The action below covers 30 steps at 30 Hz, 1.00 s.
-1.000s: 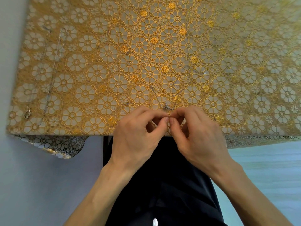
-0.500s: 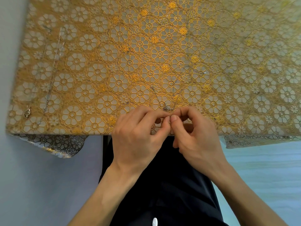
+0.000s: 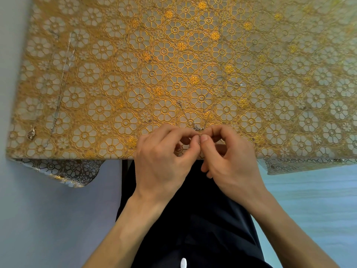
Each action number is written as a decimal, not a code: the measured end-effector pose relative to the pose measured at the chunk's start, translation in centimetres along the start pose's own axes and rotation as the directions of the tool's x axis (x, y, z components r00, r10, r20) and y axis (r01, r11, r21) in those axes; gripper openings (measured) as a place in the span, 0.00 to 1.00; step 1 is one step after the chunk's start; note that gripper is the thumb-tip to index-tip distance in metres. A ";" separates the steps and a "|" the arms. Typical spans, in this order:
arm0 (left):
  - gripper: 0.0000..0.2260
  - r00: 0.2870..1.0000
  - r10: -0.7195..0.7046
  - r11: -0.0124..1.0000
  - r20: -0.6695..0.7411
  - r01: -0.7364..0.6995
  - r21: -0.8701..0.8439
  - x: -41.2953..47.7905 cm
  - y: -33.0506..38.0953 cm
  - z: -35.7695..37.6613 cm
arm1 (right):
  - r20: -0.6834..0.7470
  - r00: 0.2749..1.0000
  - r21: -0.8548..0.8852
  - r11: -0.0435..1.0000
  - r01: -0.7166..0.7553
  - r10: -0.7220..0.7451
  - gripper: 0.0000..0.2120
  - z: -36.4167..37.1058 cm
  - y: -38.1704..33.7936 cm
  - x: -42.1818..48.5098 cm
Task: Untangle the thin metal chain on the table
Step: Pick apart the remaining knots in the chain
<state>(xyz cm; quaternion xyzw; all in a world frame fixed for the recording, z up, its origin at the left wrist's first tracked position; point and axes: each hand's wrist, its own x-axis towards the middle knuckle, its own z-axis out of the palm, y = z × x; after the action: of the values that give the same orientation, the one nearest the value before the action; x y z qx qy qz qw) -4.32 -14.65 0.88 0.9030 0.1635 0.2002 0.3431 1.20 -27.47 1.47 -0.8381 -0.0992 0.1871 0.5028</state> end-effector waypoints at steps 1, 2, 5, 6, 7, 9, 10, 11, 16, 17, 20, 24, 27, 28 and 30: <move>0.04 1.000 -0.021 0.999 0.011 0.021 -0.031 0.1 0.1 0.0 | -0.007 1.000 -0.027 1.000 0.015 -0.015 0.03 0.1 0.1 0.0; 0.04 1.000 -0.023 0.999 0.017 0.024 -0.043 0.1 0.2 0.0 | -0.010 1.000 -0.055 0.998 0.024 -0.024 0.04 0.0 0.1 -0.1; 0.03 0.995 0.099 0.994 -0.029 -0.098 0.051 -0.2 0.0 0.2 | 0.027 0.998 0.047 0.997 -0.056 0.055 0.04 -0.3 -0.2 -0.2; 0.04 0.988 0.147 0.986 -0.051 -0.143 0.090 -0.3 -0.2 0.2 | 0.063 0.992 0.126 0.985 -0.116 0.109 0.05 -0.3 -0.4 -0.1; 0.04 0.980 0.188 0.976 -0.069 -0.178 0.128 -0.3 -0.3 0.2 | 0.096 0.984 0.192 0.967 -0.167 0.151 0.05 -0.3 -0.7 -0.1; 0.05 0.970 0.224 0.961 -0.089 -0.205 0.186 -0.2 -0.5 0.3 | 0.111 0.979 0.241 0.951 -0.193 0.170 0.05 -0.2 -0.9 -0.1; 0.05 0.976 0.200 0.967 -0.089 -0.181 0.180 -0.1 -0.5 0.4 | 0.090 0.985 0.220 0.962 -0.162 0.145 0.05 -0.1 -0.9 -0.1; 0.04 0.986 0.146 0.981 -0.080 -0.134 0.139 0.0 -0.5 0.4 | 0.070 0.991 0.182 0.976 -0.121 0.110 0.05 0.0 -1.0 -0.1; 0.03 1.000 -0.012 0.998 -0.009 0.011 -0.068 0.6 -1.1 -0.5 | 0.031 0.997 0.156 0.985 -0.071 0.066 0.05 -0.8 -0.5 0.2; 0.03 1.000 -0.016 0.997 0.006 0.016 -0.081 0.6 -1.1 -0.6 | 0.031 0.998 0.131 0.990 -0.050 0.046 0.05 -1.0 -0.3 0.2; 0.03 0.999 0.000 0.995 0.048 0.004 -0.096 0.5 -1.1 -0.9 | 0.057 0.995 0.010 0.996 0.085 -0.085 0.04 -1.2 0.4 0.2; 0.06 0.992 0.038 0.997 0.124 -0.029 -0.078 0.2 -1.0 -0.9 | 0.043 0.967 -0.100 0.962 0.254 -0.251 0.02 -0.9 1.0 0.0; 0.07 0.987 0.047 0.996 0.151 -0.035 -0.079 0.1 -1.0 -0.8 | 0.051 0.938 -0.193 0.918 0.346 -0.343 0.01 -0.8 1.4 -0.1; 0.06 0.987 0.052 0.996 0.149 -0.041 -0.080 0.1 -1.1 -0.7 | 0.049 0.934 -0.223 0.908 0.355 -0.354 0.02 -0.8 1.5 -0.1; 0.04 0.989 0.057 0.996 0.140 -0.046 -0.080 0.1 -1.1 -0.7 | 0.041 0.930 -0.277 0.890 0.362 -0.365 0.04 -0.8 1.7 -0.2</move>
<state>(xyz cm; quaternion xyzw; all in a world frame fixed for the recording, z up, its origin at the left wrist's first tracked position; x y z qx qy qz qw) -4.73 -13.37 0.63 0.9052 0.1075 0.1503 0.3828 1.34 -28.96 0.37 -0.8684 -0.2766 0.0688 0.4057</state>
